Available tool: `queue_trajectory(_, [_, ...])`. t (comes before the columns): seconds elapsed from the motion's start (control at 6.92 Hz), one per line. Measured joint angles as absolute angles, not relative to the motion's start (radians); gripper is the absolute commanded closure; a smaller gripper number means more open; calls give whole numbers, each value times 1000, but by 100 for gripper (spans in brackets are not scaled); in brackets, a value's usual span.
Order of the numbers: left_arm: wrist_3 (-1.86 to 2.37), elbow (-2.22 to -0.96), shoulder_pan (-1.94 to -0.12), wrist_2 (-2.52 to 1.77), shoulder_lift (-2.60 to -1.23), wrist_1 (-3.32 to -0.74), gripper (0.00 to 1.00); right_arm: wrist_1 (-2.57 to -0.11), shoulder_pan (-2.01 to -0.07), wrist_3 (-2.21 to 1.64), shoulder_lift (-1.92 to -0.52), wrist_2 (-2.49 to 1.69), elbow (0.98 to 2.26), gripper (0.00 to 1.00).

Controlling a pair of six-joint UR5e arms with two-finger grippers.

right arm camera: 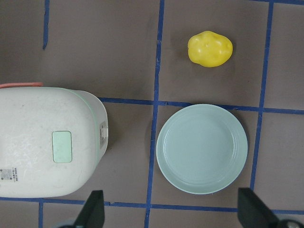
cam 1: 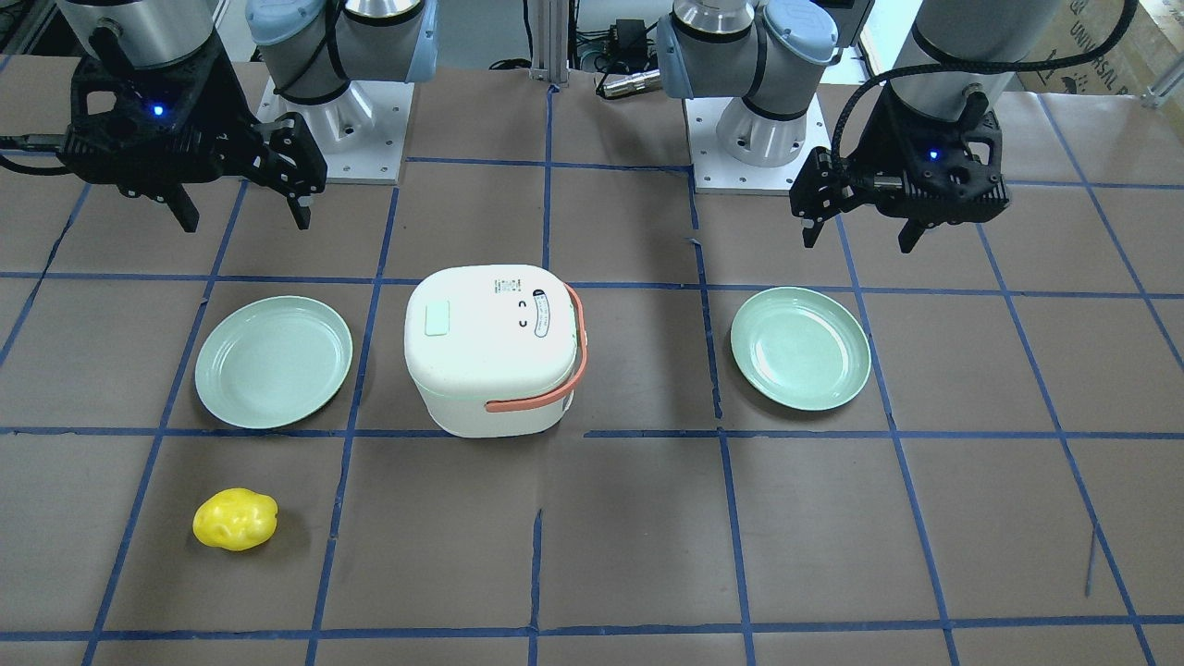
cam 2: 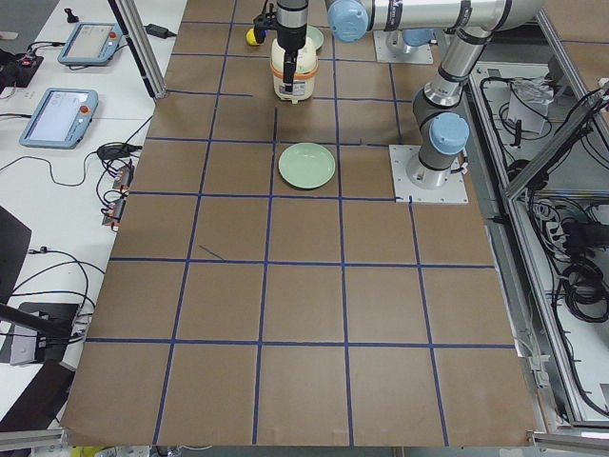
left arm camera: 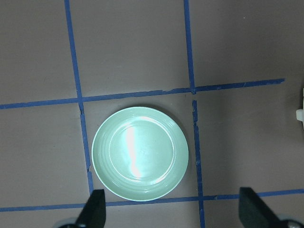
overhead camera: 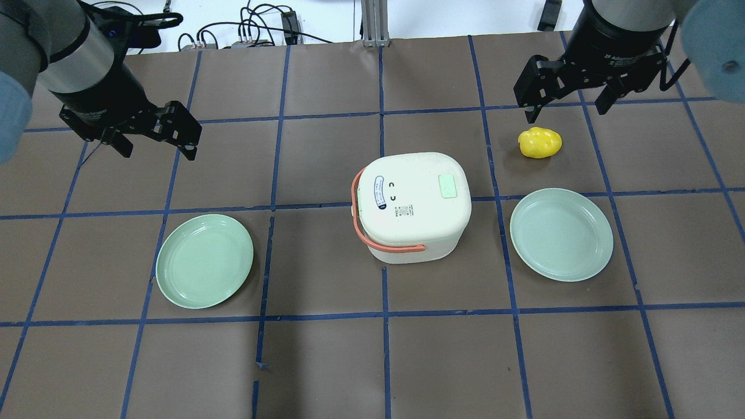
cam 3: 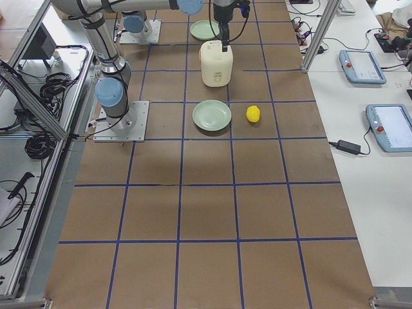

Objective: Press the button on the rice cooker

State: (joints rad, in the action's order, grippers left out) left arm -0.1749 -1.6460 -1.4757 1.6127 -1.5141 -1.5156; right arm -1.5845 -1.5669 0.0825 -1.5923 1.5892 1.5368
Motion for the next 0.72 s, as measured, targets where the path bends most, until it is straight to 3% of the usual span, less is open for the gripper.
queue_trajectory(0.29, [-175,-1646,-1476,1613,-1514,-1516,0,-1583,-1568,82,-1592,1589,1538,1])
queue_trajectory(0.43, [-175,-1646,-1476,1613,-1514,-1516,0,-1583,-1568,81,-1592,1588,1539,37])
queue_trajectory(0.58, [-175,-1646,-1476,1613,-1514,-1516,0,-1581,-1569,81,-1593,1584,1539,88])
queue_trajectory(0.72, [-175,-1646,-1476,1613,-1514,-1516,0,-1572,-1571,82,-1594,1581,1540,96])
